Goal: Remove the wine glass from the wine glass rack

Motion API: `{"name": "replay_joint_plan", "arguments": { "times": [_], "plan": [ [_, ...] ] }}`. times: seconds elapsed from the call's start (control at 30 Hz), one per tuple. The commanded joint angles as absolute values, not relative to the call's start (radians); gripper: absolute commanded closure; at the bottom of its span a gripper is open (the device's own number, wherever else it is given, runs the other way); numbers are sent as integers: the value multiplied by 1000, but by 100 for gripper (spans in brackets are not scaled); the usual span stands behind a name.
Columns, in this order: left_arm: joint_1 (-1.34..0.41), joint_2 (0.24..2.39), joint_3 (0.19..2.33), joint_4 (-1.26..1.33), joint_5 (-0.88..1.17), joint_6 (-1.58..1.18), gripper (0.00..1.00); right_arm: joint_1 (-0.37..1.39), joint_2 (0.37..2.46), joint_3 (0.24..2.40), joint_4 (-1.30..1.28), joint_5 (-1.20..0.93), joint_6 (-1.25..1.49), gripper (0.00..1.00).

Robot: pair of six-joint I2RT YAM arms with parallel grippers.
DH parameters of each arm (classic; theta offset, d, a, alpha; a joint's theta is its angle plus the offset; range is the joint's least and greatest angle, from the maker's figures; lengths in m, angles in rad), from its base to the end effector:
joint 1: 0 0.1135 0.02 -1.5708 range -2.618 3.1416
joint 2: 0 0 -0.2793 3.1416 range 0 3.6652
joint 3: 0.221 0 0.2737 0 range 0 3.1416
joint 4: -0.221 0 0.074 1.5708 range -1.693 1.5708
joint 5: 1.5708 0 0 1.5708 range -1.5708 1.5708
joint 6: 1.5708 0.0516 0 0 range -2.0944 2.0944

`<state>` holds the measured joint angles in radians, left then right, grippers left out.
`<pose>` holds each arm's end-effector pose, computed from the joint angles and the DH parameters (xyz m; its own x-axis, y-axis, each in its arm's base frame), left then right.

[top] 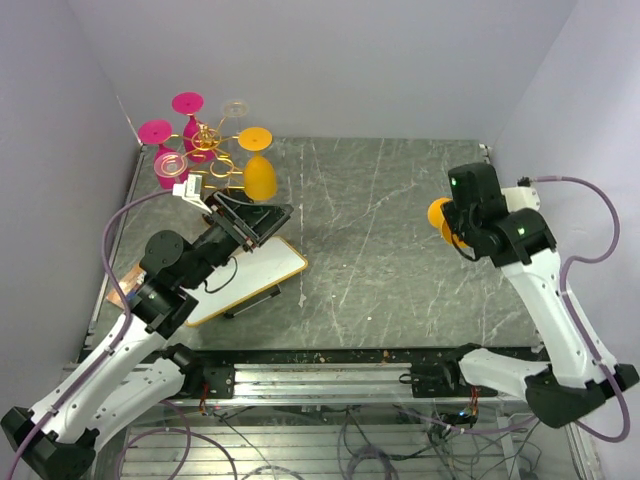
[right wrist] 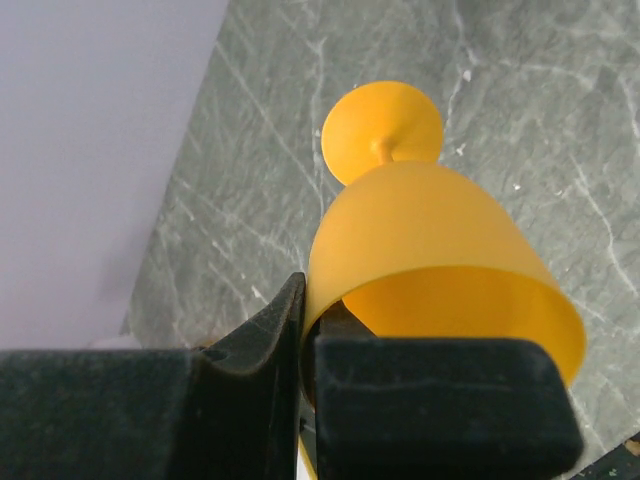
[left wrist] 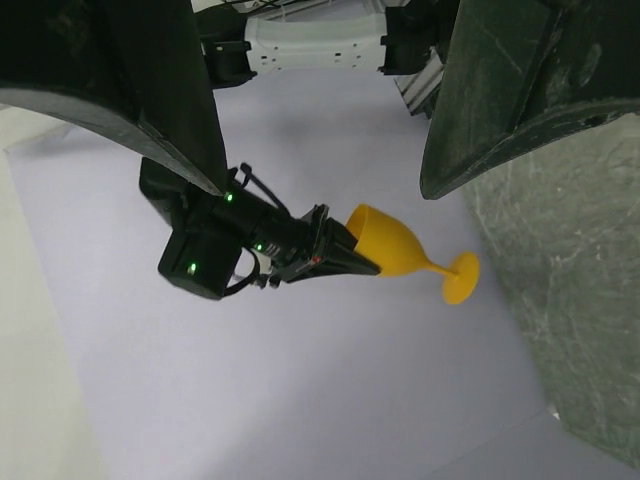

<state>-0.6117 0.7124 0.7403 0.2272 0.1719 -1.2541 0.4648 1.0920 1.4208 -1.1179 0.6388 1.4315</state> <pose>0.1543 -0.1190 0.3950 -0.6021 -0.7213 -0.3424 0.4147 0.0839 -0.9061 0.1979 0.0648 0.4225 -0.0726 0.8530 -0.5169 0.6305 0.4408 0.6389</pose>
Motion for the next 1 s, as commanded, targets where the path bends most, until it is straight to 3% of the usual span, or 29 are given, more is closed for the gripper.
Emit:
{"name": "replay_joint_plan", "arguments": {
  "times": [0.0,0.57,0.97],
  "plan": [
    [-614,696,790,156,138,-1197,12,353,1193,1522,-1187,626,1388,100],
    [-614,630,936,-182,12,-1023,9,-97,1737,1883,-1245,152,1207,100],
    [-614,609,957,-238,-10,-997,9,-156,2091,2203,-1343,186,1214,100]
  ]
}}
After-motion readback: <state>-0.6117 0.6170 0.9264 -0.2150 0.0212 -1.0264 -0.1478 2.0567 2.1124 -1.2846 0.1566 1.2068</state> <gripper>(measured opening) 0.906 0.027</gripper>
